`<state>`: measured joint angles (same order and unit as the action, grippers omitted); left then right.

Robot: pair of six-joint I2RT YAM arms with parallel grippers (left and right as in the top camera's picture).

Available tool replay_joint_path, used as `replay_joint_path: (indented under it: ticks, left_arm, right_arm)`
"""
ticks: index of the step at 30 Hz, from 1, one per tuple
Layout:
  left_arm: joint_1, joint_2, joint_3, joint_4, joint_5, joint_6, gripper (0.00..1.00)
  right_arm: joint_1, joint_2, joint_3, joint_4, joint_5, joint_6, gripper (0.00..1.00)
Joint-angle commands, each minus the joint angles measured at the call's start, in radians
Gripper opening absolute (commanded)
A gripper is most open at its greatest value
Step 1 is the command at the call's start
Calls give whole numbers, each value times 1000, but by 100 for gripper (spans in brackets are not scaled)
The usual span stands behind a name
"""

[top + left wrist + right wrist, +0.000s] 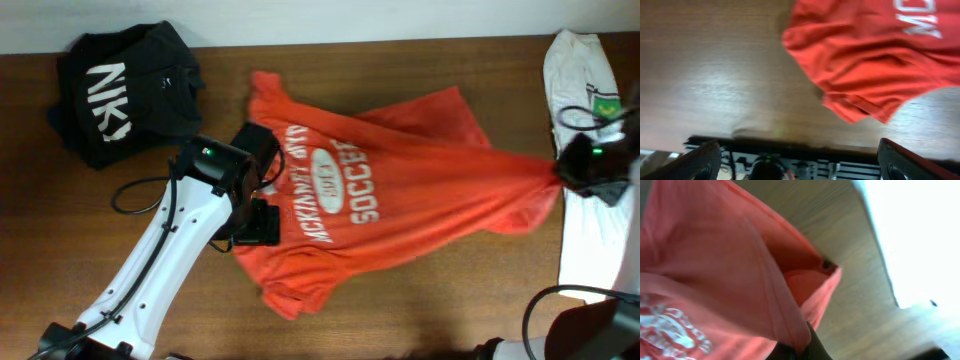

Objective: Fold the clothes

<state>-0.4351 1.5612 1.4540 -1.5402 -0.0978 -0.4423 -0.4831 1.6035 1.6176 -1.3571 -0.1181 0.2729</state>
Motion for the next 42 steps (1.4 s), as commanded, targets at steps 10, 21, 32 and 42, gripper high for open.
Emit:
replay_joint_path:
  ticks: [10, 21, 32, 42]
  left_arm:
    - [3, -19, -417, 426, 451, 21, 99]
    - [-103, -19, -598, 620, 442, -227, 84]
    - [-112, -19, -655, 743, 370, -295, 62]
    - [-112, -19, -678, 748, 328, -295, 48]
  right_arm:
    - [0, -15, 24, -18, -32, -34, 4]
    - [13, -13, 24, -23, -32, -33, 4]
    - [13, -13, 21, -23, -32, -33, 4]
    - [13, -13, 19, -23, -37, -33, 4]
